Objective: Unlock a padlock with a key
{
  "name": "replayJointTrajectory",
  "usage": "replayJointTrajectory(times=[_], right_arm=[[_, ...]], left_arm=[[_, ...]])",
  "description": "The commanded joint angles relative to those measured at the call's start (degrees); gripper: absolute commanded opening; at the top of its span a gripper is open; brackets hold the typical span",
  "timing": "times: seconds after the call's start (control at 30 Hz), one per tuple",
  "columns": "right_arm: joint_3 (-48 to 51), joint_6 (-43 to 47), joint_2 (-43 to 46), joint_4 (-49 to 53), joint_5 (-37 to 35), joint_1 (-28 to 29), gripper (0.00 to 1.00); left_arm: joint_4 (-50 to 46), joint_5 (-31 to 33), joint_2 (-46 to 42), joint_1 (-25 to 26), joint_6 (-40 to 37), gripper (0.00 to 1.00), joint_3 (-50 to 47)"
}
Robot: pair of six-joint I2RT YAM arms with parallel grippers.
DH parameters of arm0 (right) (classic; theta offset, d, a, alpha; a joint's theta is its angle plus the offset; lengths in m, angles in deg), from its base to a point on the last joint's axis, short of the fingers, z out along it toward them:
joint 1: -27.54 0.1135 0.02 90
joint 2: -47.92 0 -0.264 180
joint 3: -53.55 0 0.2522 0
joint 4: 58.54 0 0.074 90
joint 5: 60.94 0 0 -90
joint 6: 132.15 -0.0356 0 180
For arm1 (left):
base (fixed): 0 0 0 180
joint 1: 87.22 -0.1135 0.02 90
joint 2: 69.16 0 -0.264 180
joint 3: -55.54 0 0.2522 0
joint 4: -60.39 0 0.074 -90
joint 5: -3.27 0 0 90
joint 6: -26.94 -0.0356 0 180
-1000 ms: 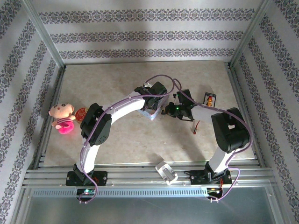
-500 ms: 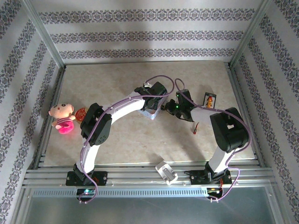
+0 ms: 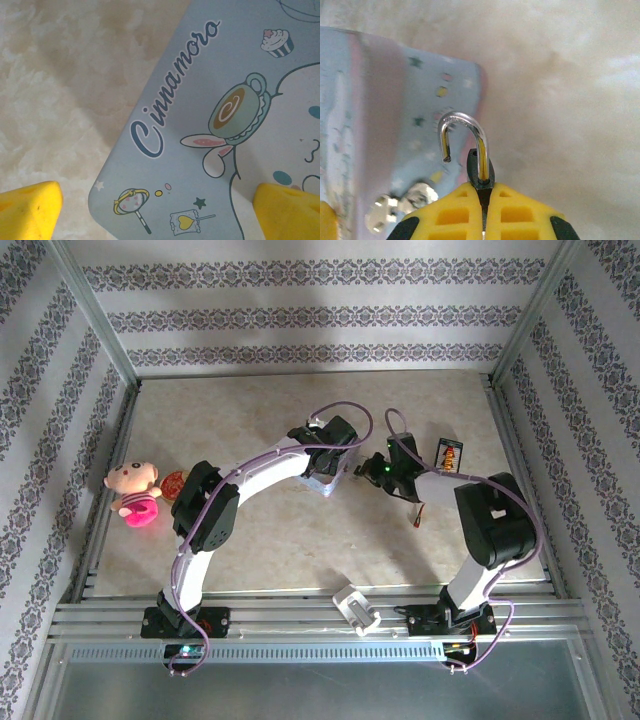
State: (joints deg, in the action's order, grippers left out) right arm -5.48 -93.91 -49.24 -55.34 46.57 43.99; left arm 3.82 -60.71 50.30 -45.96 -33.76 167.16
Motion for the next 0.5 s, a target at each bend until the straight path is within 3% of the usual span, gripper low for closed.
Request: replayJointTrajectory(times=[0.0,0.13,0.27,0.47], right_arm=[[1.5,4.2,4.1,6.2,2.2,-0.9,0.00],[3.7,7.3,6.5,11.0,2.4,-2.5,0.03],[4.1,8.9,5.9,12.3,3.7,-4.1,0.27],[-0.7,14.1,7.6,19.8,-0.3,-4.3,0.38]], left_arm=[[-7.8,1.7,3.0,-1.1,-2.9,0.99,-1.8],[-7.9,2.7,2.1,-2.0,-3.8,0.99,0.4],[-7.8,0.5,-0.2,-2.1,-2.9,0.99,2.6],[-5.1,-5.6,-8.0,-2.1,6.4,0.99,-2.0]])
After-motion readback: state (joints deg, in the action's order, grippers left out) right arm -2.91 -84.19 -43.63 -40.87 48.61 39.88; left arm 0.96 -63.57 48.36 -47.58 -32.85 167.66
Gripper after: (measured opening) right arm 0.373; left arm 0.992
